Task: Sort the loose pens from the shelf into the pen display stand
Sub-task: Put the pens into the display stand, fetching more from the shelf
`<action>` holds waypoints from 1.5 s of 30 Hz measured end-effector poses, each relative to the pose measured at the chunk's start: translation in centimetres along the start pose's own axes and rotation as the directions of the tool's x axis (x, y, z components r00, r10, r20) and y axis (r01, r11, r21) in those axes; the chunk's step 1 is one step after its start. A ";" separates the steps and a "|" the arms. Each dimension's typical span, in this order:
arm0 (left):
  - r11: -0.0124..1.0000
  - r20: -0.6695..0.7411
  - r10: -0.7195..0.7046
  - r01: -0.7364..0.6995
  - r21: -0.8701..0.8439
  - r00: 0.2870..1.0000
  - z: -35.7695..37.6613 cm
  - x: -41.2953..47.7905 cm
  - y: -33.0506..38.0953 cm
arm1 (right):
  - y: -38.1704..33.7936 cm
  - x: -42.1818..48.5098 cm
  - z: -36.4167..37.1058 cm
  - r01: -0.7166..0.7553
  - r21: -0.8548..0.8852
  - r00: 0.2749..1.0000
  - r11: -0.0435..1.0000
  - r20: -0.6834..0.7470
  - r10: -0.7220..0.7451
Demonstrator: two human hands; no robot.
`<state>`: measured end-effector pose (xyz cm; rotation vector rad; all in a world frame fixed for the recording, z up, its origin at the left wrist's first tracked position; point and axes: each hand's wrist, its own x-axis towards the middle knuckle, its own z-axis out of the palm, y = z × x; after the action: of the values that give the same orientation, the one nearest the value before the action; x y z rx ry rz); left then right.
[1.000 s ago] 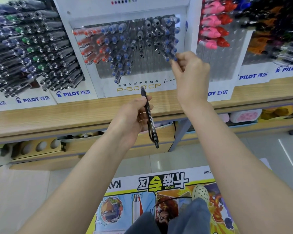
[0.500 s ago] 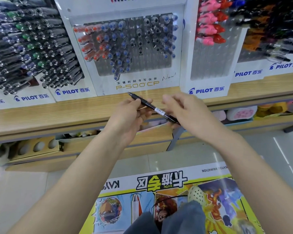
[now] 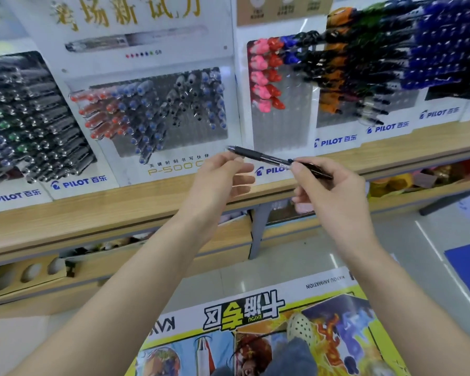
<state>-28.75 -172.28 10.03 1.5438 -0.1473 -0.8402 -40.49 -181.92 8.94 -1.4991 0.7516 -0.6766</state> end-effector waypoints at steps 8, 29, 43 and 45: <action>0.692 0.051 0.588 -0.535 0.485 0.807 2.8 0.1 3.5 | -3.1 1.2 -4.0 0.208 -0.034 0.928 0.978 -0.310 -0.208; -0.482 0.675 0.672 -0.512 0.710 0.304 3.9 6.1 8.0 | -1.6 7.8 -0.4 0.492 -0.609 0.772 0.622 -0.026 -0.635; -0.685 0.802 0.568 -0.435 0.584 0.183 0.9 5.5 6.4 | -1.3 6.9 -0.4 0.560 -0.625 0.646 0.543 -0.082 -0.759; -0.690 0.808 0.567 -0.442 0.573 0.160 0.7 5.6 6.4 | -1.6 7.2 -0.2 0.558 -0.624 0.654 0.547 -0.074 -0.753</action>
<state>-22.71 -177.13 13.59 1.9999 -2.0493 1.0424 -36.11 -187.65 10.36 -2.3002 0.6317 -1.4275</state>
